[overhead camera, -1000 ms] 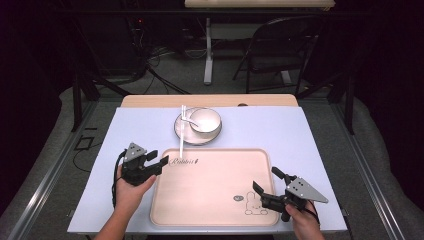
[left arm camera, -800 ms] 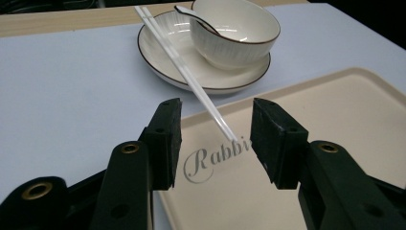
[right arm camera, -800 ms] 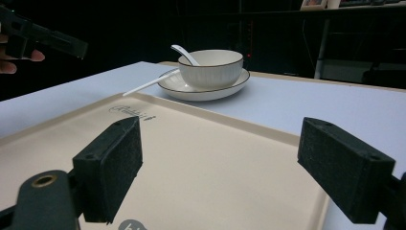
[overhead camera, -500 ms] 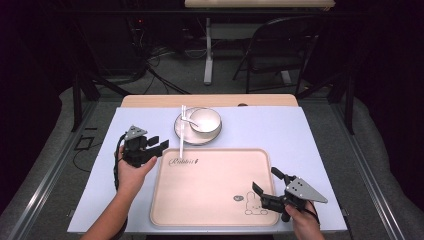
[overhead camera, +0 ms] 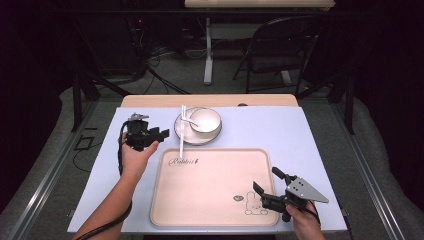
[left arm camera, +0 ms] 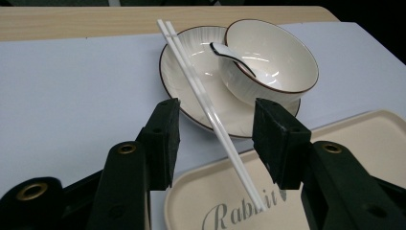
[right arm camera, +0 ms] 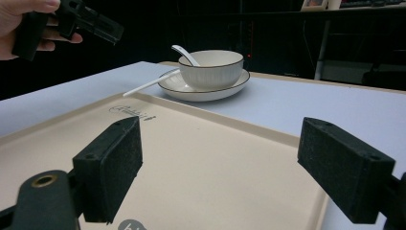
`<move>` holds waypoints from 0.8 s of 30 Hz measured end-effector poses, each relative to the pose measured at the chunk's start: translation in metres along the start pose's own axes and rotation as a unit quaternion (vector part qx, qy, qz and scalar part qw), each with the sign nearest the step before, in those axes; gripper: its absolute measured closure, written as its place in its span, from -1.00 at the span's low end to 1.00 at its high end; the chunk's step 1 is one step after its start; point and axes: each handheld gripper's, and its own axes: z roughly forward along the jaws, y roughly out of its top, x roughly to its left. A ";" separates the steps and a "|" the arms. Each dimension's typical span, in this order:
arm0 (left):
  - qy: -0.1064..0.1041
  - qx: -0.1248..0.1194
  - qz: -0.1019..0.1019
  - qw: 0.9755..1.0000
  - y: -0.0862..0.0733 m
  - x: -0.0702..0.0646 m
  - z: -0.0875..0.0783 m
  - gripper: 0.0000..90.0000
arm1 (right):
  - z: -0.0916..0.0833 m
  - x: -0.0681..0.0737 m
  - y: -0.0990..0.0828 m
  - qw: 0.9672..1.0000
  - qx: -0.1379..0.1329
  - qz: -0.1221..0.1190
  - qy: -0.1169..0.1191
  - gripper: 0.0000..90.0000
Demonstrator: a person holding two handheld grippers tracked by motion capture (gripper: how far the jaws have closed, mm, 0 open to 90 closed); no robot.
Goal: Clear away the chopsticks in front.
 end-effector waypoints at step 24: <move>0.045 0.033 -0.023 0.998 0.022 0.008 0.045 0.36 | 0.000 -0.001 -0.001 1.000 0.003 0.000 -0.002 -0.67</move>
